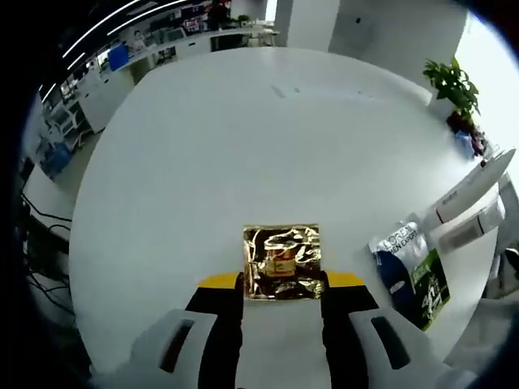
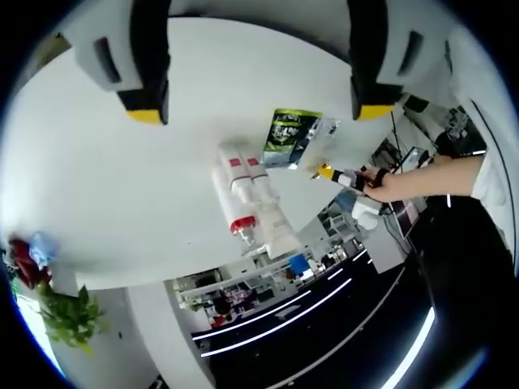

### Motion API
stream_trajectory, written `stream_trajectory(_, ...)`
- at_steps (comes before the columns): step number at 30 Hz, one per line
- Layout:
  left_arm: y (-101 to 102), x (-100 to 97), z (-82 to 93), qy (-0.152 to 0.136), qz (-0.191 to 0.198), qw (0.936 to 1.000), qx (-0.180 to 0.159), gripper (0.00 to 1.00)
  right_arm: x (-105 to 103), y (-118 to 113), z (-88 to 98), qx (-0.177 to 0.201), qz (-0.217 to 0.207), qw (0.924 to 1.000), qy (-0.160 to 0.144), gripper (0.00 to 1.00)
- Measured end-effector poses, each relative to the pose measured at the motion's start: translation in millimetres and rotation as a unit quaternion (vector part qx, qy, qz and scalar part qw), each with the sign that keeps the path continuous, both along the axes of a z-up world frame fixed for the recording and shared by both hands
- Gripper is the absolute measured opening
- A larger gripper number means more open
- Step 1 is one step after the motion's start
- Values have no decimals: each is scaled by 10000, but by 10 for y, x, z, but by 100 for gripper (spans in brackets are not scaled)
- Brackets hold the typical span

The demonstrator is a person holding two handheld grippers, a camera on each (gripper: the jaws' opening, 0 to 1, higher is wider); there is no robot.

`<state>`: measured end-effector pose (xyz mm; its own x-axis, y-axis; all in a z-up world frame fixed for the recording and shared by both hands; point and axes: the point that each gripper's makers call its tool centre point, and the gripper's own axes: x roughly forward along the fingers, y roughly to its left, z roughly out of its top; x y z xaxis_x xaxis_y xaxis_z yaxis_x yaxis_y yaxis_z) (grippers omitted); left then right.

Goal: Arrange the skincare products in the storage area until every visible bottle or jar stands upright without overlapping.

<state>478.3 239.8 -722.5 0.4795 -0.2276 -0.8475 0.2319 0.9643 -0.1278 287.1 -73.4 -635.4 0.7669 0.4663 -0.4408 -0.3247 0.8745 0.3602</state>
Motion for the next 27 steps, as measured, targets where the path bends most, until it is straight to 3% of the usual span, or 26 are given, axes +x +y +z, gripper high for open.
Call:
stream_trajectory(12,-110,-175,42,-93,627,9980,-52,36,7,-3,31,76,-25,9999,-74,93)
stream_trajectory(19,-157,-287,38,-175,1247,9919,-155,36,8,-3,46,115,-29,9999,-101,93)
stream_trajectory(27,-289,-422,13,-237,1458,9890,-112,36,7,-2,50,141,-36,9998,-102,93)
